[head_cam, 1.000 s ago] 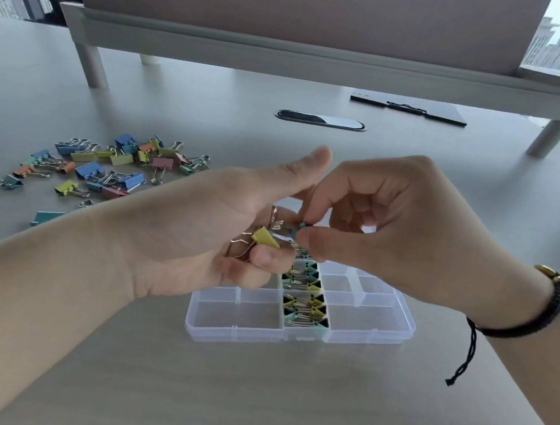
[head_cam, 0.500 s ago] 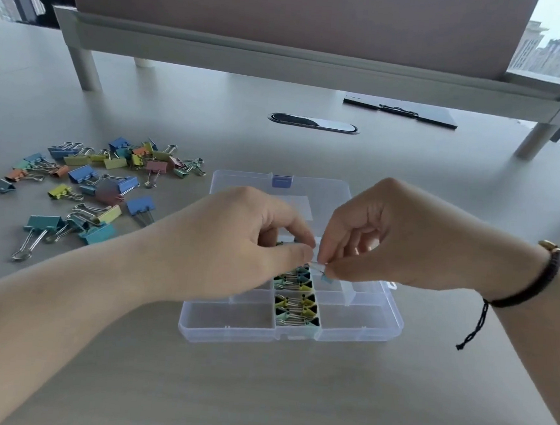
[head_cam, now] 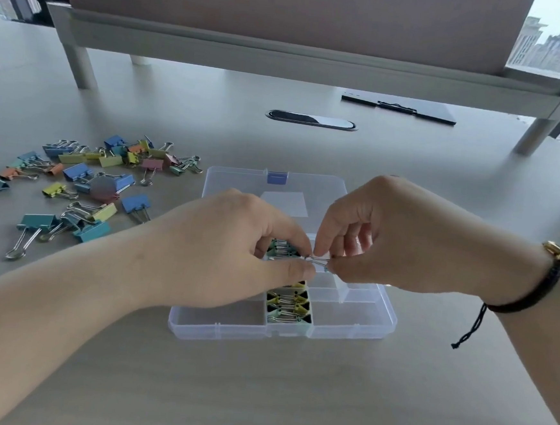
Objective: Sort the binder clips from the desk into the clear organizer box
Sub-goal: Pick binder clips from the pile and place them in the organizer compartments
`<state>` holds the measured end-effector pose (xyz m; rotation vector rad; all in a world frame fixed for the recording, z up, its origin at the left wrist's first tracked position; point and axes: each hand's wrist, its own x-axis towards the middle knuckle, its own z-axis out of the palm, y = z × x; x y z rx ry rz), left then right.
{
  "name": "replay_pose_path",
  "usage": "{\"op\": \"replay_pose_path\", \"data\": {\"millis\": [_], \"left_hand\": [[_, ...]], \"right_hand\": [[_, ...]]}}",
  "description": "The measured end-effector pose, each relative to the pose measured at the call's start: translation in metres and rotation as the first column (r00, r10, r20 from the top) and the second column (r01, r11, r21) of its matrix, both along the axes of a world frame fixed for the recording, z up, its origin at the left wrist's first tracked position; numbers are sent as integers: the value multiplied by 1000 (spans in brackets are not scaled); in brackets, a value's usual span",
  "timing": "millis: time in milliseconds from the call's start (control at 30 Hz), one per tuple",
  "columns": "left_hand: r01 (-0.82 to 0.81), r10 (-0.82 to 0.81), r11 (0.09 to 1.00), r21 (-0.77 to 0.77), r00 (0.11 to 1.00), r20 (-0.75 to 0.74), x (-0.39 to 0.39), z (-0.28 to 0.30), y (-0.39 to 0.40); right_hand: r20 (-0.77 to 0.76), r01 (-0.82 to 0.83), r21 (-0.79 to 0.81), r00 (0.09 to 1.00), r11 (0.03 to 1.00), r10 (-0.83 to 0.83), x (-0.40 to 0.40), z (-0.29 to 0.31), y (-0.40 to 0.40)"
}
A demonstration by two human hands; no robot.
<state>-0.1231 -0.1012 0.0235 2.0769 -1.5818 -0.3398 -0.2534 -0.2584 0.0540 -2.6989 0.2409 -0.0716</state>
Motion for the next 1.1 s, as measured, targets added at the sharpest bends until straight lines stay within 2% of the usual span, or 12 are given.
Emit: {"op": "replay_pose_path", "data": {"millis": [267, 400, 500, 600, 700, 767, 900, 1100], "left_hand": [[21, -21, 1000, -22, 999, -28, 2, 0, -3], [-2, 2, 1000, -8, 999, -36, 3, -2, -4], [-22, 21, 999, -25, 998, -52, 1, -4, -5], [-71, 41, 990, -119, 972, -232, 0, 0, -4], [-143, 22, 972, -185, 843, -538, 5, 6, -5], [-151, -21, 966, -211, 766, -643, 7, 5, -6], [-165, -73, 955, -244, 671, -738, 7, -1, -11], [-51, -159, 966, -252, 653, -741, 4, 2, -8]], "right_hand": [[20, 17, -116, 1000, 993, -15, 3, -13, 17], [39, 35, -87, 999, 996, -32, 5, -15, 16], [27, 22, -3, 999, 1000, -22, 5, -12, 11], [136, 29, 124, 990, 992, -46, 8, -11, 6], [293, -16, 218, 955, 976, -50, 10, -12, 6], [348, -69, 263, 937, 962, -28, 10, -13, 9], [375, -112, 260, 927, 959, 7, 11, -16, 13], [373, -86, 213, 928, 973, 0, 12, -17, 10]]}}
